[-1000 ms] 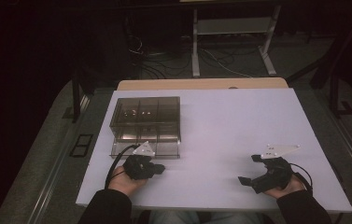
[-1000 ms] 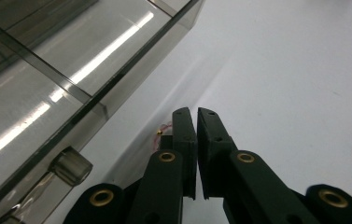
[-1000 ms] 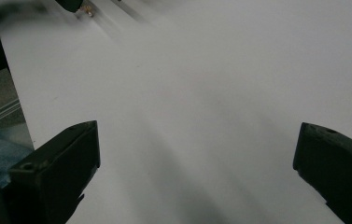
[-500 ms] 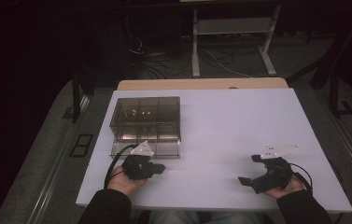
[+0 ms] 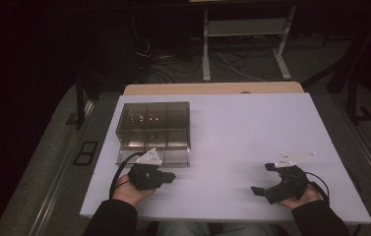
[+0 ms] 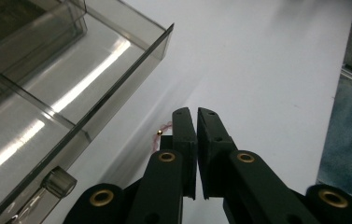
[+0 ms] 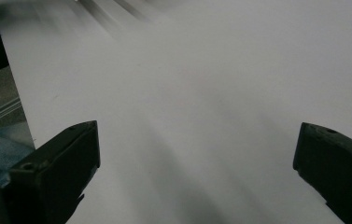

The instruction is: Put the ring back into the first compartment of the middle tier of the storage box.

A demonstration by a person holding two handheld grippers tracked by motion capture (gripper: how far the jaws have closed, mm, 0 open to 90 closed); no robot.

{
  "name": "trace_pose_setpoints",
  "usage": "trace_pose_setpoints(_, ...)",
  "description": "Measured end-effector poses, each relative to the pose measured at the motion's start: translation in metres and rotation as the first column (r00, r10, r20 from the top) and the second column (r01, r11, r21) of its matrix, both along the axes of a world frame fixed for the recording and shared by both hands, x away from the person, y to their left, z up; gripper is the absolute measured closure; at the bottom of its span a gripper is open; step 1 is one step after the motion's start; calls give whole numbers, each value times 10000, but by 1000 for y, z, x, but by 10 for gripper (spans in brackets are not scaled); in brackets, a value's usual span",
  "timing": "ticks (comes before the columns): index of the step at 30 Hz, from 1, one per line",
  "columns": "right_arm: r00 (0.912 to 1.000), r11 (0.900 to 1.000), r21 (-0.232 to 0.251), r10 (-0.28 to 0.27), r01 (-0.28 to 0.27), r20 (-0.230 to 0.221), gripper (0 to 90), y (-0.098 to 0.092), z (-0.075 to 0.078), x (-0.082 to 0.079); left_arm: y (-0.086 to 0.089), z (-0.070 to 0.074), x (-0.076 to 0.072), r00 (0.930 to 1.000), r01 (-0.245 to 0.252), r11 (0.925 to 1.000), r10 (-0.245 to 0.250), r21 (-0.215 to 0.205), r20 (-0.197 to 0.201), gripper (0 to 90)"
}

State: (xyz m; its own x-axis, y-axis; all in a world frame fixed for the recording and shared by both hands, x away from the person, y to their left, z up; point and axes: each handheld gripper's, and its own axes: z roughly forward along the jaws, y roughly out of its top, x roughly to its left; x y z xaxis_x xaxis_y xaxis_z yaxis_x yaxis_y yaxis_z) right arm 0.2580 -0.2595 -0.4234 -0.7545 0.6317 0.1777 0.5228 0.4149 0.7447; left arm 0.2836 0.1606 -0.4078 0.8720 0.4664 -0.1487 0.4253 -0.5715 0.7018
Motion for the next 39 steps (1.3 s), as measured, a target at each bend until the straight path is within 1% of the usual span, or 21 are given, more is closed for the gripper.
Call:
trace_pose_setpoints(2, 10000, 10000, -5, -1, 1, -2, 0, 0, 0, 0, 0, 2, -1, 10000, -32, 9999, 32, -140, 0, 855)
trace_pose_setpoints(3, 10000, 10000, -12, 3, -3, -11, 0, 0, 0, 0, 1, 4, -1, 10000, 6, 9999, -5, -127, 72, 855)
trace_pose_setpoints(7, 10000, 10000, -25, 5, -5, -19, 0, 0, 0, 0, 2, 7, -1, 9999, -85, 9997, 88, -248, 126, 855)
trace_pose_setpoints(13, 10000, 10000, -25, 6, -6, -25, 0, 0, 0, 0, 6, 16, -2, 9993, -121, 9989, 138, -461, 359, 856)
trace_pose_setpoints(19, 10000, 10000, -15, 5, -5, -18, 0, 0, 0, 0, 8, 19, -2, 9991, -98, 9990, 116, -447, 410, 855)
trace_pose_setpoints(33, 10000, 10000, -21, 12, -12, -9, 0, 0, 0, 0, 13, 26, -3, 9981, -192, 9976, 230, -660, 580, 855)
trace_pose_setpoints(39, 10000, 10000, -18, 3, -3, -28, 0, 0, 0, 0, 17, 30, -3, 9971, -302, 9967, 352, -754, 667, 855)
